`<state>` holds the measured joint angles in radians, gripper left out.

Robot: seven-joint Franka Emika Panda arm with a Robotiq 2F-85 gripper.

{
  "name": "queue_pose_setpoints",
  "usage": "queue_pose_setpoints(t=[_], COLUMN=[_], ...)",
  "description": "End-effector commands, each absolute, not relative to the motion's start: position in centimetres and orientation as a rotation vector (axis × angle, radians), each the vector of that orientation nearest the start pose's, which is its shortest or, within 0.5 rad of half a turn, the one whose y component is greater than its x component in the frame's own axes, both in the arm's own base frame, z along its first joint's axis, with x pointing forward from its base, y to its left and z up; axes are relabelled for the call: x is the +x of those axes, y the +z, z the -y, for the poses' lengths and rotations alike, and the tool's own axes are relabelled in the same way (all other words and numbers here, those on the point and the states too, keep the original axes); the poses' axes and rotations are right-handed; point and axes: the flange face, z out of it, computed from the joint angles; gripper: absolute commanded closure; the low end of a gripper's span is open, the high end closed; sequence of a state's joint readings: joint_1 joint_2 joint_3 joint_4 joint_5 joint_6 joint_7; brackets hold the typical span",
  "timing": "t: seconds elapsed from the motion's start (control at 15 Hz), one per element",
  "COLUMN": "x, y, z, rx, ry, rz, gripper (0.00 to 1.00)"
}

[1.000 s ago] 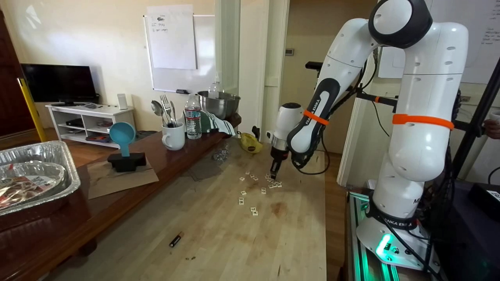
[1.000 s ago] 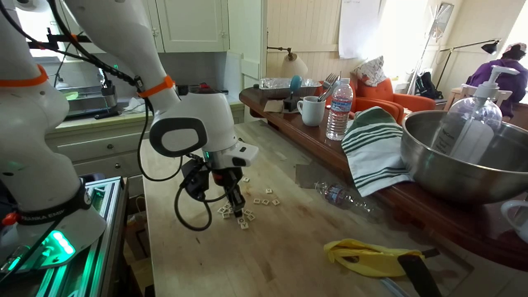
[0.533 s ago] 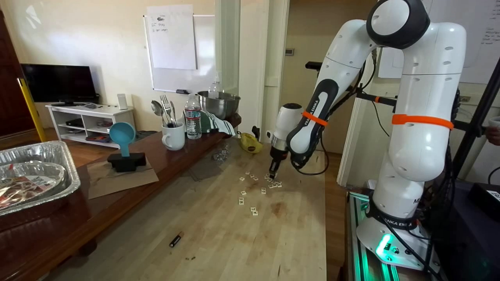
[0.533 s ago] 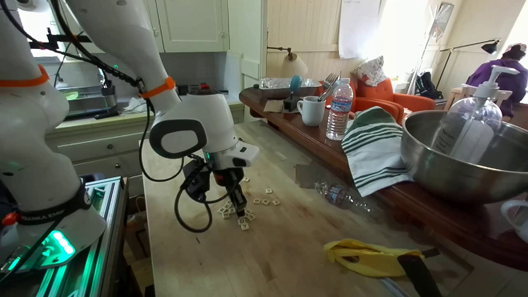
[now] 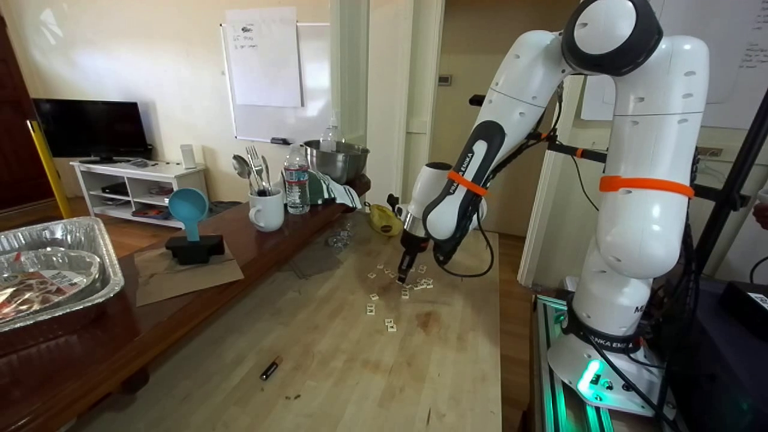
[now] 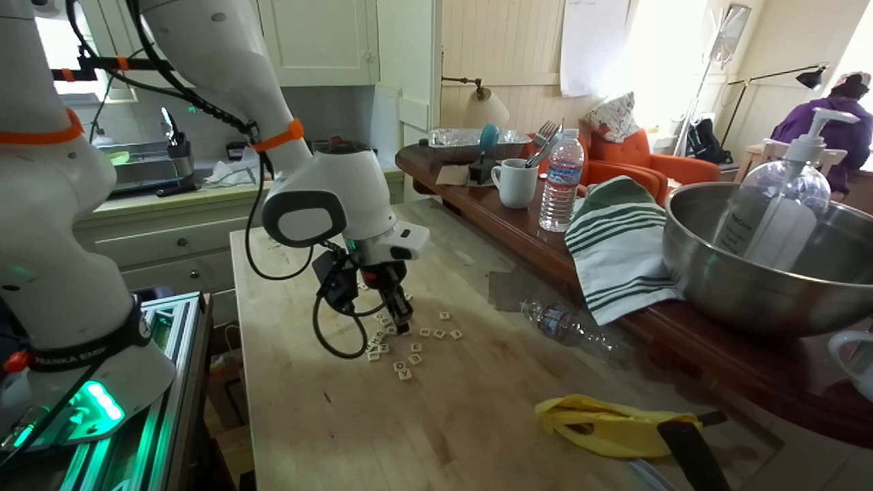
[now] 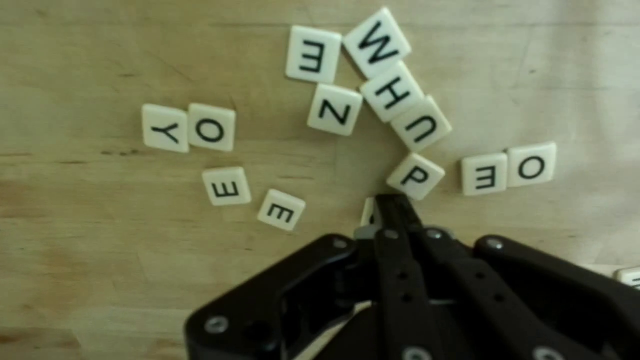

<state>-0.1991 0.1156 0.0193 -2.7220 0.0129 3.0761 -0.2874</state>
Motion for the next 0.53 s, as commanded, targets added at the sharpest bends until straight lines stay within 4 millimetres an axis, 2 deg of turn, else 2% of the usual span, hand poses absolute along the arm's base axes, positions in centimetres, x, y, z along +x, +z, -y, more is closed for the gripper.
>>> queue_pose_setpoints(t=[0.0, 0.27, 0.47], x=[42.7, 43.7, 44.0], y=[19.1, 19.0, 18.9], z=[6.5, 5.8, 4.6], rx=[-3.133, -3.108, -3.081], ry=[-0.332, -0.326, -0.306], rz=[0.202, 0.288, 0.416], gripper=[1.00, 1.00, 1.00])
